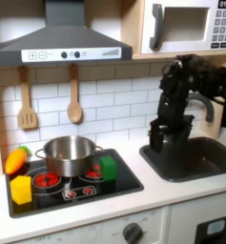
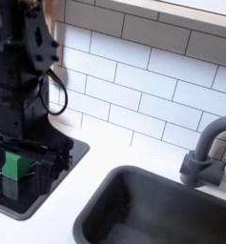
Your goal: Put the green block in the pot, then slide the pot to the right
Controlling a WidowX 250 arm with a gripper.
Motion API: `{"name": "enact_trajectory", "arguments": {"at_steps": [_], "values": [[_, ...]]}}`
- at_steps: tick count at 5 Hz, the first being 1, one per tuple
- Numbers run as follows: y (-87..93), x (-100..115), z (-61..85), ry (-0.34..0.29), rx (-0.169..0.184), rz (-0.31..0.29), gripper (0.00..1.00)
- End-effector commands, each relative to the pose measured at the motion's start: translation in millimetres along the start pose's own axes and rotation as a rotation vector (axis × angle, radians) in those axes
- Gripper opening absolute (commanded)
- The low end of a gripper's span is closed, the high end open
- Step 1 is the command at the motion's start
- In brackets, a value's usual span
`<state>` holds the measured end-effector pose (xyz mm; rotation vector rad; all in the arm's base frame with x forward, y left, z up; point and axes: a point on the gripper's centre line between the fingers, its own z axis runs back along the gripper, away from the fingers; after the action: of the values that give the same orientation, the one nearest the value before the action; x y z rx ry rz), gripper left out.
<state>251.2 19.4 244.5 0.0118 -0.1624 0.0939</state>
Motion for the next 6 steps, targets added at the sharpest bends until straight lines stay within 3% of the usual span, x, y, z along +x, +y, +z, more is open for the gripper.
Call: {"name": "enact_trajectory", "arguments": {"at_steps": [1,6], "values": [[29.3,27.1,5.8,-0.01,0.021,0.031,1.0],[55.9,82.6,-28.2,-0.025,0.054,0.018,1.0]]}}
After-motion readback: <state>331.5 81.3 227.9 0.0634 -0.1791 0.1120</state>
